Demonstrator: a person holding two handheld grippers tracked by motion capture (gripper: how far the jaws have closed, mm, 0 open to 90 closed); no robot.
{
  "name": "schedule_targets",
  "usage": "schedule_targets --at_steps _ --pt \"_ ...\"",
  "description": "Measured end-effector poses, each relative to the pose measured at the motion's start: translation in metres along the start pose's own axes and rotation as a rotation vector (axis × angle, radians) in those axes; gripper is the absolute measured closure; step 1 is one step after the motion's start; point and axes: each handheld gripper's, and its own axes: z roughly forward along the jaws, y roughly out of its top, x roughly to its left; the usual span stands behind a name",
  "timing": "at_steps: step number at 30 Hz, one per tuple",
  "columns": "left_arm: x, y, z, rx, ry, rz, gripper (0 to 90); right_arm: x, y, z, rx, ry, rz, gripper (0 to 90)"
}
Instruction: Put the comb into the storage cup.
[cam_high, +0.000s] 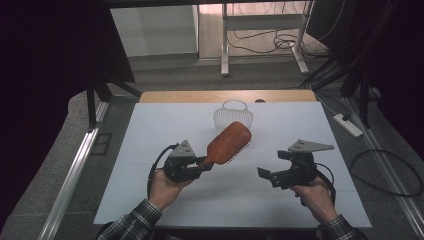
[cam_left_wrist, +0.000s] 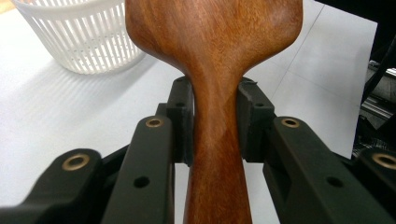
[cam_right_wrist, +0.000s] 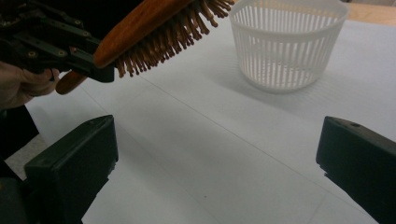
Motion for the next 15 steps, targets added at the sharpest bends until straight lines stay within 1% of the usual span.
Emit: schedule_targets --at_steps 3,4,6,9,12,13,15 --pt "-0.001 0.0 0.001 -0.002 -0.001 0.002 70.5 0.001 0.003 0.005 0.006 0.004 0.005 0.0" --pt "-0.002 0.001 0.001 -0.003 -0.003 0.004 70.5 0.001 0.005 0.007 0.004 0.009 0.014 0.0" --pt "-0.003 0.001 0.002 0.0 -0.01 0.008 70.5 0.002 0.008 0.011 0.008 0.028 0.031 0.0" --pt "-0.004 0.001 0.002 -0.001 -0.012 0.009 70.5 0.004 0.012 0.017 0.015 0.043 0.034 0.0" --pt "-0.005 0.001 0.003 -0.004 -0.013 0.009 70.5 0.005 0.015 0.022 0.008 0.056 0.038 0.0" --pt "-0.005 0.001 0.003 -0.004 -0.012 0.01 70.5 0.005 0.017 0.026 0.005 0.063 0.048 0.0" --pt "-0.006 0.002 0.003 -0.004 -0.012 0.013 70.5 0.005 0.019 0.028 0.004 0.068 0.053 0.0"
